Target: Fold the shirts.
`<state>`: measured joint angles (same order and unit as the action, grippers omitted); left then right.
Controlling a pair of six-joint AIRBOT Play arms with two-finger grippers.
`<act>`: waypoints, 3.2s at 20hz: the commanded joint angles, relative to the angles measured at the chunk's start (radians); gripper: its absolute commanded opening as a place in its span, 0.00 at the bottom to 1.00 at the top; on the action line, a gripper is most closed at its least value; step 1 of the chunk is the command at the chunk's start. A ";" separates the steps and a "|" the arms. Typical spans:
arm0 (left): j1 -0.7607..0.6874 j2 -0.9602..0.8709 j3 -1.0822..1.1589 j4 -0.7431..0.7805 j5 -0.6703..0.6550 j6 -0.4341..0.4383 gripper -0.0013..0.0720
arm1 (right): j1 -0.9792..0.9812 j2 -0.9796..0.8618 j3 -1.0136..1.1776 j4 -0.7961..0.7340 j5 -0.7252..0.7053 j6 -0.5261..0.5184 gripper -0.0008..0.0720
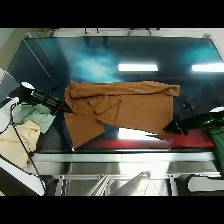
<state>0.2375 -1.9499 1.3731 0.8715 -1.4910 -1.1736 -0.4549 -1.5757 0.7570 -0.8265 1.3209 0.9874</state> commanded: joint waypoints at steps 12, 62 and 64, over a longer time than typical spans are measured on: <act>0.021 0.576 -0.114 -1.144 -0.367 0.294 0.06 | -0.183 0.559 0.225 1.063 0.347 -0.129 0.03; -0.073 -0.274 0.613 -0.154 -0.160 -0.078 0.05 | -0.033 -0.299 0.550 0.315 -0.160 -0.228 0.03; -0.073 -0.274 0.605 -0.157 -0.169 -0.101 0.04 | -0.033 -0.301 0.550 0.293 -0.151 -0.223 0.05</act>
<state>0.1654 -2.2250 1.9984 0.7082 -1.6337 -1.2518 -0.4808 -1.8736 1.3060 -0.4675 1.1366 0.7582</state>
